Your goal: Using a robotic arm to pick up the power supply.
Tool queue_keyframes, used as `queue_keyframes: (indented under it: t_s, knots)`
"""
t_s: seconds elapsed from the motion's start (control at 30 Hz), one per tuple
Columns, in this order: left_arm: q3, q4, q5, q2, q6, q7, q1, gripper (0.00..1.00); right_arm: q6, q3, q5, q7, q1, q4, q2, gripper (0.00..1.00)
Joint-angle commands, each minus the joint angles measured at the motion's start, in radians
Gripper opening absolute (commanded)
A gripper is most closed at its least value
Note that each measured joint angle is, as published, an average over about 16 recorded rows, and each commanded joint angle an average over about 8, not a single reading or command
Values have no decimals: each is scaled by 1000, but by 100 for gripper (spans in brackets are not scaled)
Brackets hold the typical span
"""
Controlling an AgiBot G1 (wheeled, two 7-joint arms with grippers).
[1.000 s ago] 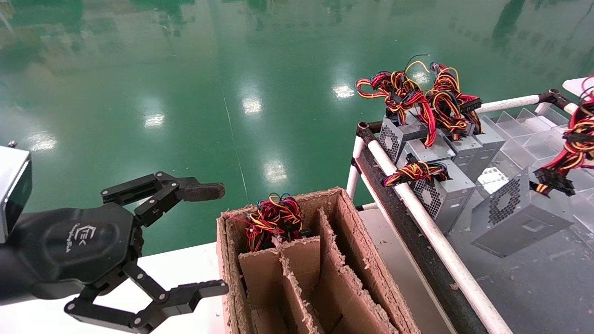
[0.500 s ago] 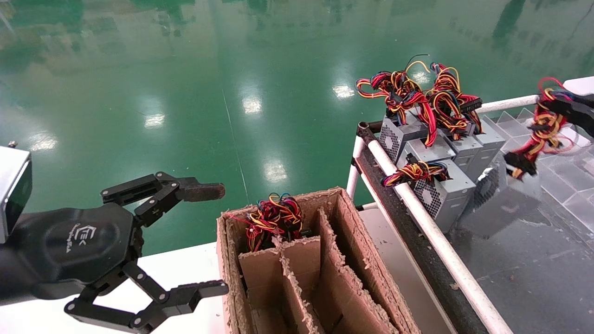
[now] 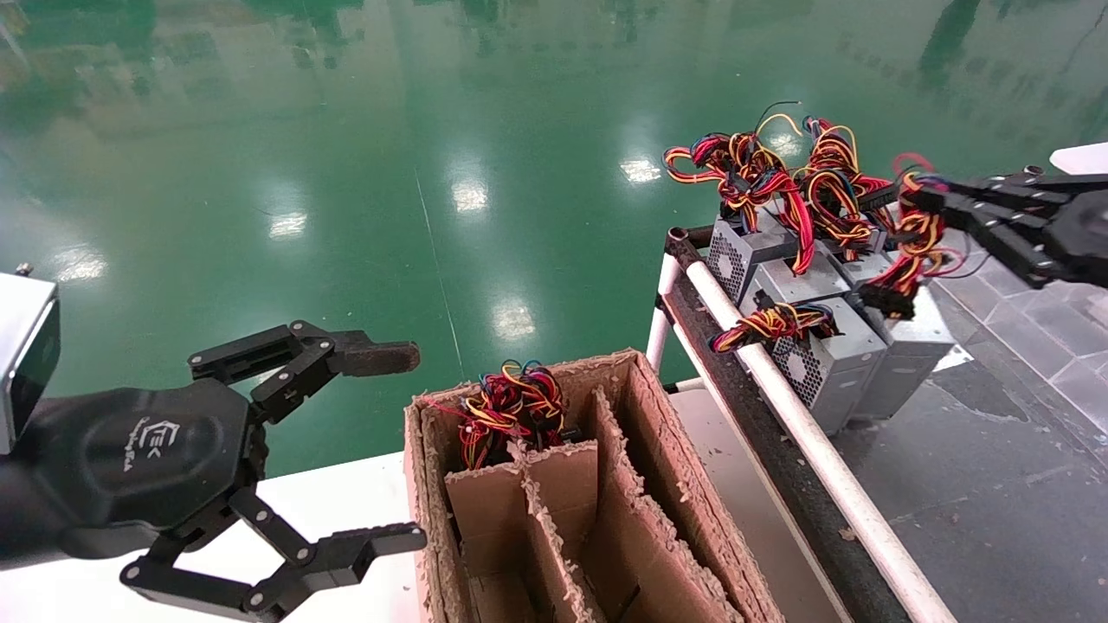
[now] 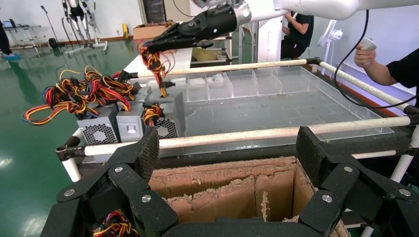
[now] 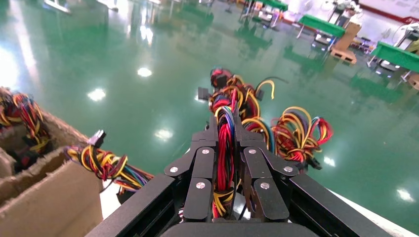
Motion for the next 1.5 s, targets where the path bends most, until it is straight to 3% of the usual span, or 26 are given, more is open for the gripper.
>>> queue_keyframes:
  t_s: [0.03,0.37,0.4,0.63,0.67,1.07,1.5]
  knots:
    - [0,0,0,0,0,0,0,100,15,-12,-20,-13,18,-21,-20,0]
    - [0,0,0,0,0,0,0,100,-6,-30,-49,-40,70,-103,-46,0]
    - [0,0,0,0,0,0,0,100,-11,-32,-50,-42,74,-108,-49,9]
    - [0,0,0,0,0,0,0,100,-45,-40,-61,-54,97,-138,-63,96]
    - [0,0,0,0,0,0,0,100,-49,-41,-62,-55,99,-142,-63,100]
    - [0,0,0,0,0,0,0,100,-113,-44,-66,-44,125,-170,-56,100]
    - [0,0,0,0,0,0,0,100,-80,-20,-31,-62,142,-151,-54,100]
